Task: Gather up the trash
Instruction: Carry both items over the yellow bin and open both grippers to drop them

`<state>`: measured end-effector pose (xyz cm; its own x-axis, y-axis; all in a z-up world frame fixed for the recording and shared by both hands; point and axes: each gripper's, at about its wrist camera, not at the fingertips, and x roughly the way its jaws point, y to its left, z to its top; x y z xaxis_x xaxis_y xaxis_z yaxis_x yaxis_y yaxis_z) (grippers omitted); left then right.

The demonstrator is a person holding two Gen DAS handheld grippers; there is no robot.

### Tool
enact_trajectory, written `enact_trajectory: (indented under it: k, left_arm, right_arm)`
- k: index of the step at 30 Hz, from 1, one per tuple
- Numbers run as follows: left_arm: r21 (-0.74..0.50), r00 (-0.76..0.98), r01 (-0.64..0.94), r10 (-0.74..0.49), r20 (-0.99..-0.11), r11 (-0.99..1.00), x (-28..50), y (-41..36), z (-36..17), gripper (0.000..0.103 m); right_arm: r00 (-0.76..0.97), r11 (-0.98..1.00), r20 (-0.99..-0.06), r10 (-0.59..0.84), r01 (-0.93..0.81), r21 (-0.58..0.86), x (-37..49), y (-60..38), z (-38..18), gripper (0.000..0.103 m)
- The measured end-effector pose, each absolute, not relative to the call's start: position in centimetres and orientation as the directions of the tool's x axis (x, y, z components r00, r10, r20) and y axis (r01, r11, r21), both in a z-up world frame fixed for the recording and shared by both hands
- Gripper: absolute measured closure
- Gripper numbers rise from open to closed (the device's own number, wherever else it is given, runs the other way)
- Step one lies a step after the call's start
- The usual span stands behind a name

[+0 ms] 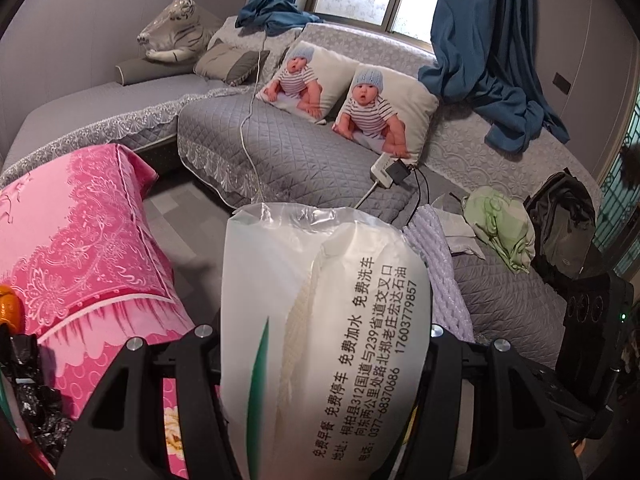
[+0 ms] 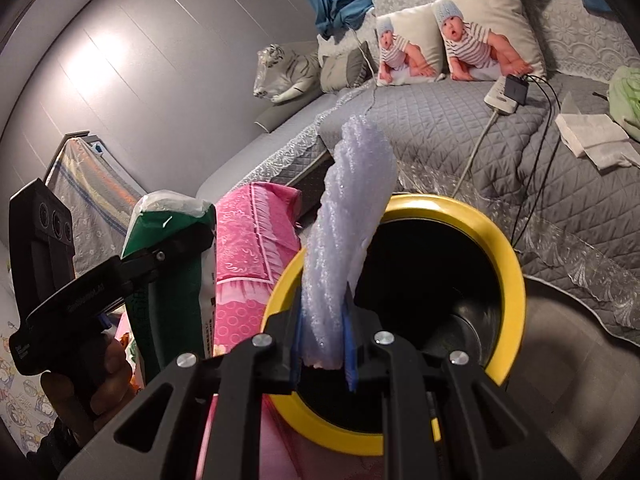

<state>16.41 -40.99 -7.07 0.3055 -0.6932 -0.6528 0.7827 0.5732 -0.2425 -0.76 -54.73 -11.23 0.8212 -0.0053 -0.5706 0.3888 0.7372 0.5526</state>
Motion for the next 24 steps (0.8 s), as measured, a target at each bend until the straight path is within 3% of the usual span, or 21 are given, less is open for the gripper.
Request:
enact_trajectory:
  k: [14, 19, 22, 24]
  left_arm:
    - [-0.225, 0.274, 0.782, -0.646, -0.713, 0.581, 16.7, -44.6, -10.1, 0.048]
    - [-0.226, 0.277, 0.778, -0.643, -0.714, 0.586, 17.1, -45.2, -10.3, 0.039]
    - [-0.253, 0.265, 0.762, -0.643, -0.719, 0.596, 17.7, -45.0, -10.5, 0.027]
    - [-0.277, 0.262, 0.737, -0.639, -0.723, 0.616, 18.2, -44.5, -10.8, 0.018]
  right_arm:
    - [0.750, 0.682, -0.660, -0.042, 0.504, 0.530, -0.7, -56.4, -14.6, 0.088]
    - [0.745, 0.673, -0.666, -0.041, 0.513, 0.532, -0.8, -56.7, -14.9, 0.087]
    - [0.737, 0.664, -0.673, -0.060, 0.533, 0.525, -1.0, -57.1, -15.0, 0.078]
    - [0.727, 0.647, -0.680, -0.092, 0.563, 0.514, -1.4, -57.3, -15.0, 0.064]
